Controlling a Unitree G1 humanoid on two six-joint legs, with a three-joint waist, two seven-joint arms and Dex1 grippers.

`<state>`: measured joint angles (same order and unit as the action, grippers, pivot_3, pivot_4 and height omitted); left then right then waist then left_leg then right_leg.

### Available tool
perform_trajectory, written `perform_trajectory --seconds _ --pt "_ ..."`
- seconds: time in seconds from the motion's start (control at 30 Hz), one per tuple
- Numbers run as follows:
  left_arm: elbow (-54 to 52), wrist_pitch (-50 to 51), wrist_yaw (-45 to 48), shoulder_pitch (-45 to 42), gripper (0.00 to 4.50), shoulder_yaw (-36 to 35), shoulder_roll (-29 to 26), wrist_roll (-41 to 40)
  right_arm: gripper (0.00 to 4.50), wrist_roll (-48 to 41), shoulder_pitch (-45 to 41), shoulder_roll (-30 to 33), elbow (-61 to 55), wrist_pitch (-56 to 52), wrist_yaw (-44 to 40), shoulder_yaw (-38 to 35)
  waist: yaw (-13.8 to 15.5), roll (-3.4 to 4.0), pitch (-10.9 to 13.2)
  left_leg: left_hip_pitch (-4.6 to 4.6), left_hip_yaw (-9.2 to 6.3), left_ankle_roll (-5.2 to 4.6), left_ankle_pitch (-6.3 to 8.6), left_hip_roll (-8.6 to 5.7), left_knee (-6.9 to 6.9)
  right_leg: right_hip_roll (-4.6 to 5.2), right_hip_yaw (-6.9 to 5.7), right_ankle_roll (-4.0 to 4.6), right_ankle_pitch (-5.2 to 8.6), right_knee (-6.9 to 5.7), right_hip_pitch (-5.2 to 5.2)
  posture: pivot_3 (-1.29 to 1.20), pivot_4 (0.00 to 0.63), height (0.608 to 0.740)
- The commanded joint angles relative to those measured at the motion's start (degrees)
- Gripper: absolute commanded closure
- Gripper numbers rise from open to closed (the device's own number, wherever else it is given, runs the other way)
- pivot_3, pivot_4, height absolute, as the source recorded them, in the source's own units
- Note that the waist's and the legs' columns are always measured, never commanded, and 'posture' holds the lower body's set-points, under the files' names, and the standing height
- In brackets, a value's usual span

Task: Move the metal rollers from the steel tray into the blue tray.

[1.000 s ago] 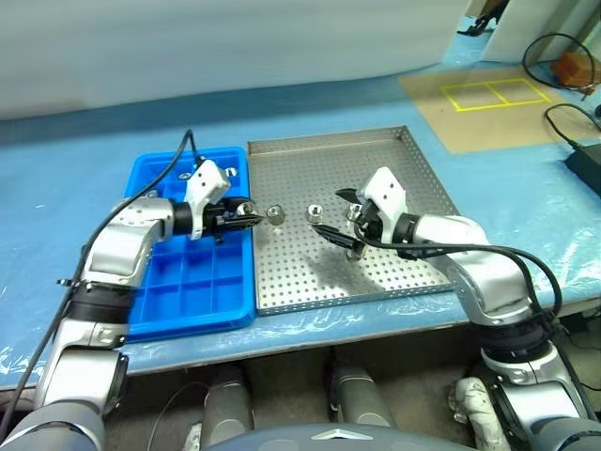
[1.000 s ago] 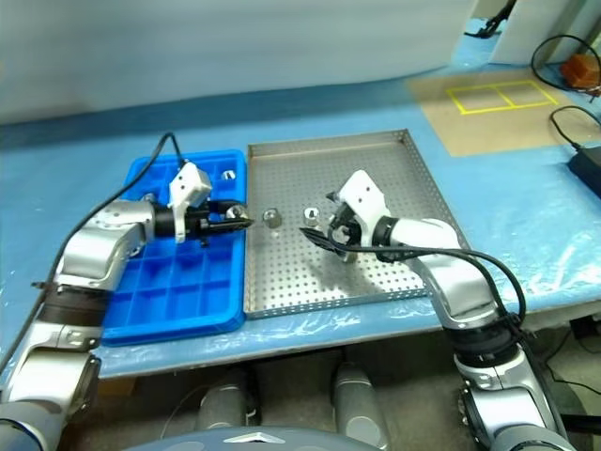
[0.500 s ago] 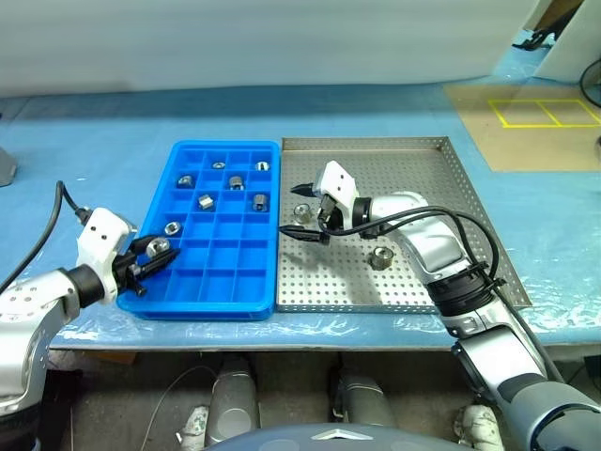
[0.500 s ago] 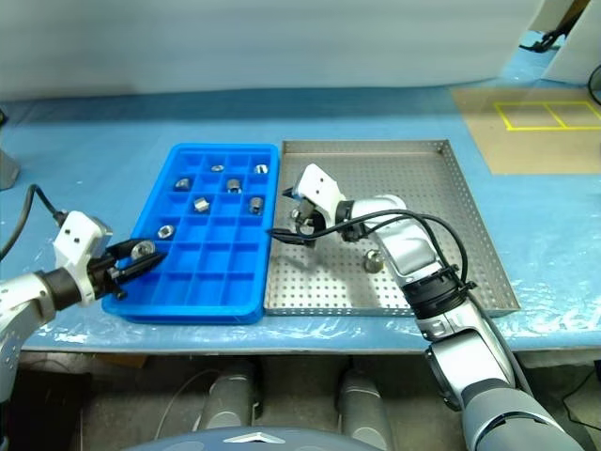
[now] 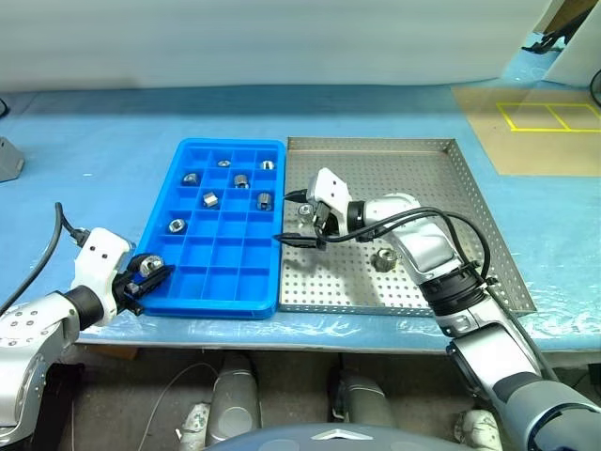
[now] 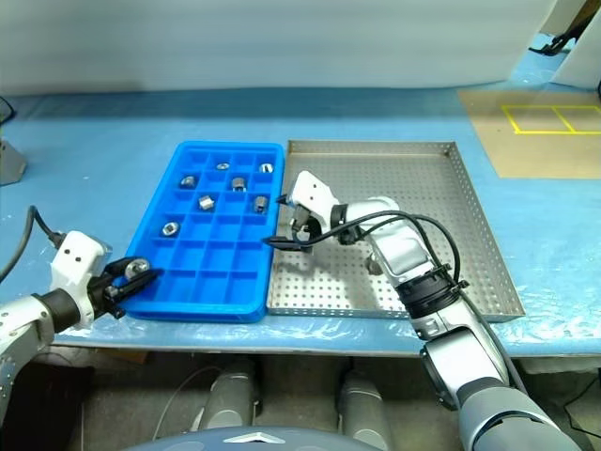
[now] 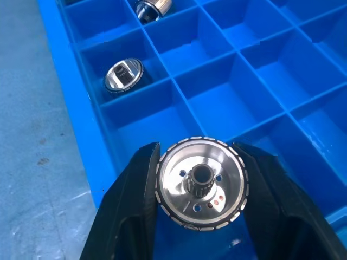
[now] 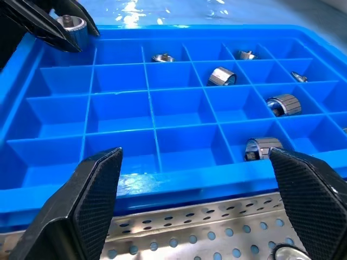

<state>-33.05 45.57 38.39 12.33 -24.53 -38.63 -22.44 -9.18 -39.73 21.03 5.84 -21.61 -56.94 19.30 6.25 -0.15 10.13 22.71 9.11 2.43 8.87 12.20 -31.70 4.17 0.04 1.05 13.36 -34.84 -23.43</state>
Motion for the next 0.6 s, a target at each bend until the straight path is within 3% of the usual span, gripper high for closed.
perform_trajectory --seconds 0.03,0.33,0.53,0.6 --pt "-1.7 -0.8 -0.8 0.6 2.77 -0.2 -0.4 -0.3 0.00 -1.5 -0.2 0.2 -3.2 -0.9 -2.0 -0.3 0.0 0.00 0.0 0.01 -0.03 0.00 0.00 0.00 0.00 0.00 -0.02 0.01 0.00 0.00 0.00 0.20 0.150 0.740" --pt "-0.1 -1.0 -1.3 0.8 2.77 0.4 -1.0 -0.2 0.00 0.0 -0.6 -0.3 -2.2 -0.3 -1.7 -0.6 0.0 0.00 0.0 0.01 -0.18 0.01 -0.03 -0.01 -0.01 0.00 -0.11 0.01 0.00 -0.12 0.02 0.20 0.150 0.740" --pt "1.3 -1.3 -2.0 -0.1 0.83 1.1 -1.2 0.1 0.00 0.1 -0.5 -0.3 -2.2 -0.2 -1.2 -0.7 -0.1 -0.01 0.0 0.00 -0.19 0.04 -0.05 -0.01 -0.01 0.00 -0.11 0.02 0.00 -0.15 0.02 0.19 0.150 0.740" --pt "1.4 -1.1 -1.6 -1.1 0.83 1.0 -1.5 -0.8 0.00 0.0 -0.5 -0.2 -2.2 -0.2 -1.2 -0.9 -0.2 -0.01 0.0 -0.02 -0.22 0.18 -0.14 -0.01 -0.01 -0.01 -0.11 0.03 0.01 -0.22 0.01 0.19 0.150 0.740"
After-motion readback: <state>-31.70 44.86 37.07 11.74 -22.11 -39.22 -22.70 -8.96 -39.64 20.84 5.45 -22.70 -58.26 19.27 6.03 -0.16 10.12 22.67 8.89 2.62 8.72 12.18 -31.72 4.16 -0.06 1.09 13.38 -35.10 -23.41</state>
